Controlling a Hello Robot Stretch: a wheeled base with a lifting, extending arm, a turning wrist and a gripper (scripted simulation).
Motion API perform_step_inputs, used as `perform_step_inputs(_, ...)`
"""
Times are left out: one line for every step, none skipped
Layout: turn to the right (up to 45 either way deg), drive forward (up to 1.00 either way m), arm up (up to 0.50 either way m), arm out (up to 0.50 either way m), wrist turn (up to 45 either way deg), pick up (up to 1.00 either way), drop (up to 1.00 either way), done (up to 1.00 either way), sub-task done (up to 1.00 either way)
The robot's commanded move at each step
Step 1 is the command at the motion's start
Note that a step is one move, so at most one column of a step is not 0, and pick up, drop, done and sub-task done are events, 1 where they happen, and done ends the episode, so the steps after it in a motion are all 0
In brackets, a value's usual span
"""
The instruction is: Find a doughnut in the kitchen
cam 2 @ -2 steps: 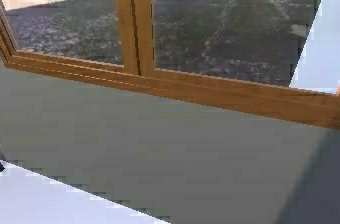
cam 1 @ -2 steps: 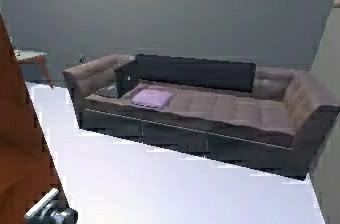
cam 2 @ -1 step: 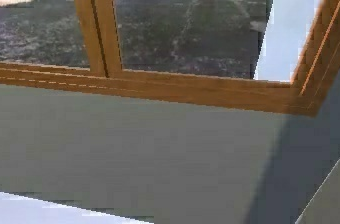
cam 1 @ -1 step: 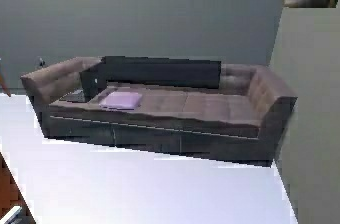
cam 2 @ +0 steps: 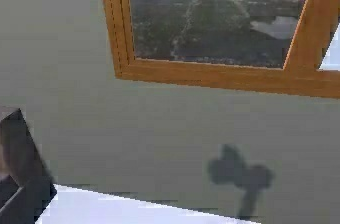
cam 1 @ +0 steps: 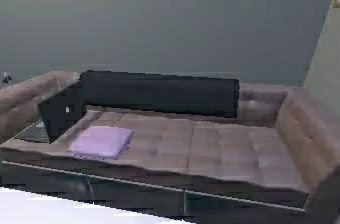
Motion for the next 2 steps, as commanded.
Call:
perform_step_inputs(-45.0,0.00,0.00,0.00,0.0,0.00,0.00,0.00,0.00)
perform_step_inputs(-12.0,0.00,0.00,0.00,0.0,0.00,0.00,0.00,0.00)
